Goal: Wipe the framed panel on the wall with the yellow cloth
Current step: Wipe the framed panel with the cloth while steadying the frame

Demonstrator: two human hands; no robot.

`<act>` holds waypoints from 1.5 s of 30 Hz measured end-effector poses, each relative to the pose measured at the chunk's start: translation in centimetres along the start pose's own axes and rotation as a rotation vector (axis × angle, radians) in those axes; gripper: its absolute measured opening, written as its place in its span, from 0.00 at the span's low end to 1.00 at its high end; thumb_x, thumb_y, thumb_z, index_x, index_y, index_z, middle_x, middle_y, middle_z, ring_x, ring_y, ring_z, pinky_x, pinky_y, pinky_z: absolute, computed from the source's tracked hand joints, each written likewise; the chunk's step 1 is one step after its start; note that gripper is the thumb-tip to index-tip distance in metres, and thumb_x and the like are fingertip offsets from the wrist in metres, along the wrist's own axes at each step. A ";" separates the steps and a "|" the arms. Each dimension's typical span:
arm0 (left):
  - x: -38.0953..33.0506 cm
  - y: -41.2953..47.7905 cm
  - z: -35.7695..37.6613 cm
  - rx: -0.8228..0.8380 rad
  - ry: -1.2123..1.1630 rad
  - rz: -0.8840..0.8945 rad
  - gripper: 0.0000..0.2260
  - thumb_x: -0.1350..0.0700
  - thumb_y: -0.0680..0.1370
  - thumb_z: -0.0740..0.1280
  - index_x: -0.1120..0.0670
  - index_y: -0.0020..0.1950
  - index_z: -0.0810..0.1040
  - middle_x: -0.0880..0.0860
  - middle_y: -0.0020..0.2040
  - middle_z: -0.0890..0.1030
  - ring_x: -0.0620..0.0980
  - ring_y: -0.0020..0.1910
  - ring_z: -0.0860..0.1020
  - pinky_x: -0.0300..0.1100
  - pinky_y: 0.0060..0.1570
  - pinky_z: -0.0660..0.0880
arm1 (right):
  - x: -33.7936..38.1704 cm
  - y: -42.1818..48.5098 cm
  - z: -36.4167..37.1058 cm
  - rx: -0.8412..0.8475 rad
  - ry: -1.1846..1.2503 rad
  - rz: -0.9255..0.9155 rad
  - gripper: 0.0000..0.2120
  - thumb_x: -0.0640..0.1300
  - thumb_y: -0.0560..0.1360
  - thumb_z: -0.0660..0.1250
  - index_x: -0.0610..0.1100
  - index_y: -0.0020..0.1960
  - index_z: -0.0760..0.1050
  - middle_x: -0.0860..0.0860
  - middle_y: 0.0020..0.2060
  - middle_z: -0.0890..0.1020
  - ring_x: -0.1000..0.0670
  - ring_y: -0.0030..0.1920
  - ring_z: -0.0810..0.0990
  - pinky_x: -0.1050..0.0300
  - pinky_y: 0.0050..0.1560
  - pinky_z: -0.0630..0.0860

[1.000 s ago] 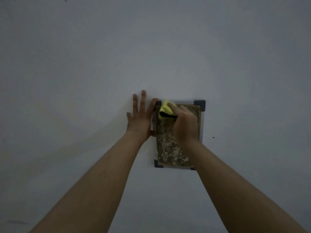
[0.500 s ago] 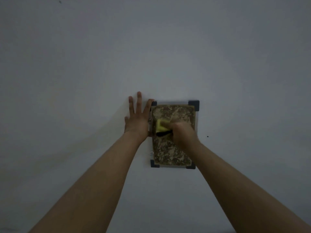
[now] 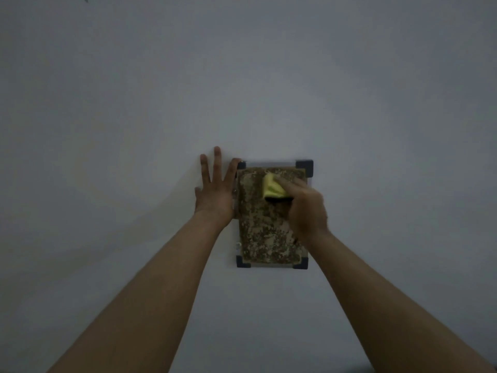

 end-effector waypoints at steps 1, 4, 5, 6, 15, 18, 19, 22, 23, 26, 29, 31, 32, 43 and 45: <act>0.1 0.0 0.0 -0.005 -0.002 0.002 0.59 0.41 0.72 0.80 0.41 0.86 0.37 0.51 0.82 0.22 0.63 0.83 0.28 0.75 0.67 0.70 | -0.7 -0.2 -1.0 -0.144 0.020 0.075 0.24 0.38 0.76 0.74 0.48 0.70 0.78 0.45 0.56 0.85 0.44 0.50 0.84 0.50 0.50 0.83; 0.0 0.0 -0.1 -0.002 -0.010 0.005 0.58 0.43 0.74 0.79 0.41 0.86 0.37 0.50 0.82 0.22 0.62 0.83 0.28 0.75 0.66 0.71 | -1.2 -0.6 -0.8 -0.114 -0.001 0.070 0.24 0.36 0.76 0.73 0.47 0.71 0.77 0.43 0.58 0.84 0.39 0.50 0.84 0.48 0.49 0.84; -0.1 0.0 -0.1 0.004 -0.010 0.002 0.59 0.42 0.73 0.80 0.41 0.86 0.37 0.50 0.81 0.22 0.62 0.82 0.28 0.75 0.67 0.71 | -0.9 -0.7 -0.1 0.002 -0.016 0.025 0.24 0.38 0.76 0.74 0.48 0.71 0.78 0.42 0.58 0.85 0.39 0.50 0.85 0.46 0.49 0.84; -0.2 0.0 -0.2 0.011 -0.011 -0.003 0.60 0.42 0.71 0.81 0.41 0.86 0.37 0.50 0.81 0.22 0.62 0.82 0.28 0.75 0.67 0.71 | -0.6 -0.9 0.7 0.141 -0.030 -0.018 0.24 0.40 0.76 0.74 0.49 0.71 0.78 0.43 0.57 0.85 0.39 0.51 0.85 0.45 0.49 0.84; -0.2 -0.2 -0.4 0.019 -0.040 -0.001 0.64 0.41 0.67 0.84 0.41 0.86 0.38 0.49 0.81 0.22 0.62 0.82 0.27 0.76 0.66 0.71 | -2.0 -1.5 -0.8 -0.088 -0.009 0.118 0.25 0.38 0.75 0.72 0.47 0.71 0.77 0.43 0.57 0.85 0.39 0.49 0.84 0.49 0.46 0.83; -0.4 0.0 -0.3 0.014 -0.042 -0.010 0.63 0.42 0.69 0.83 0.41 0.86 0.38 0.49 0.81 0.21 0.62 0.82 0.28 0.75 0.65 0.73 | -1.3 -1.6 0.2 0.127 0.008 0.043 0.25 0.40 0.74 0.75 0.49 0.70 0.79 0.42 0.57 0.85 0.39 0.51 0.85 0.46 0.50 0.83; -0.4 0.0 -0.2 0.015 -0.041 -0.012 0.63 0.41 0.69 0.83 0.41 0.86 0.38 0.50 0.81 0.21 0.62 0.82 0.27 0.74 0.65 0.73 | -1.3 -1.4 0.0 0.097 0.007 0.034 0.24 0.40 0.74 0.74 0.49 0.69 0.79 0.44 0.56 0.86 0.40 0.50 0.85 0.47 0.49 0.83; -0.3 -0.2 -0.1 0.018 -0.037 -0.007 0.65 0.40 0.66 0.84 0.42 0.86 0.38 0.50 0.81 0.21 0.63 0.82 0.27 0.74 0.65 0.74 | -2.1 -0.8 -1.9 -0.189 -0.001 0.131 0.23 0.38 0.74 0.69 0.47 0.69 0.79 0.45 0.51 0.85 0.42 0.45 0.83 0.54 0.43 0.79; -0.3 -0.3 -0.2 0.018 -0.038 -0.005 0.65 0.40 0.66 0.84 0.42 0.86 0.38 0.50 0.81 0.21 0.63 0.82 0.27 0.74 0.64 0.74 | -2.3 -0.8 -2.0 -0.202 -0.016 0.154 0.24 0.35 0.74 0.70 0.47 0.70 0.79 0.45 0.52 0.85 0.41 0.45 0.83 0.54 0.42 0.79; -0.3 -0.2 -0.4 0.025 -0.043 -0.009 0.64 0.41 0.66 0.84 0.41 0.86 0.39 0.49 0.81 0.21 0.62 0.82 0.27 0.74 0.64 0.74 | -1.5 -1.0 -0.5 0.033 -0.031 0.081 0.25 0.36 0.75 0.73 0.47 0.71 0.78 0.42 0.60 0.84 0.37 0.51 0.85 0.46 0.49 0.83; -0.4 -0.2 -0.4 0.017 -0.059 -0.008 0.64 0.41 0.66 0.84 0.41 0.86 0.39 0.49 0.81 0.22 0.62 0.82 0.28 0.74 0.64 0.74 | -1.1 -0.7 -0.3 0.066 -0.027 0.040 0.24 0.39 0.74 0.74 0.49 0.69 0.79 0.45 0.56 0.85 0.40 0.50 0.85 0.48 0.48 0.83; -0.4 -0.3 -0.3 0.016 -0.059 -0.003 0.65 0.41 0.66 0.85 0.41 0.86 0.40 0.50 0.81 0.22 0.62 0.82 0.28 0.74 0.64 0.74 | -1.5 -0.4 -1.6 -0.134 -0.017 0.115 0.23 0.37 0.75 0.69 0.47 0.69 0.80 0.45 0.52 0.85 0.41 0.45 0.84 0.53 0.44 0.80; -0.3 -0.4 -0.4 0.015 -0.053 -0.002 0.65 0.41 0.66 0.84 0.41 0.86 0.39 0.50 0.81 0.21 0.62 0.82 0.28 0.74 0.64 0.74 | -1.7 -0.4 -2.1 -0.197 -0.028 0.143 0.23 0.36 0.75 0.67 0.46 0.69 0.79 0.44 0.51 0.85 0.40 0.44 0.83 0.53 0.42 0.78; -0.4 -0.5 -0.6 0.008 -0.037 -0.005 0.64 0.42 0.67 0.84 0.42 0.86 0.39 0.50 0.82 0.22 0.63 0.82 0.28 0.73 0.62 0.76 | -2.1 -0.4 -2.0 -0.140 -0.028 0.146 0.24 0.35 0.75 0.72 0.48 0.69 0.79 0.44 0.53 0.85 0.40 0.47 0.84 0.51 0.44 0.81; -0.4 -0.4 -0.6 0.017 -0.044 -0.006 0.63 0.42 0.68 0.84 0.42 0.86 0.40 0.50 0.82 0.22 0.63 0.82 0.28 0.74 0.63 0.75 | -1.5 -0.8 -0.8 0.046 -0.034 0.065 0.23 0.38 0.75 0.73 0.48 0.70 0.79 0.42 0.56 0.85 0.38 0.49 0.84 0.46 0.48 0.83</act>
Point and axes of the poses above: each hand's wrist, its own y-axis towards the middle knuckle, its own z-axis out of the palm, x = y × z, the point moved 4 cm from there along y, towards the middle knuckle
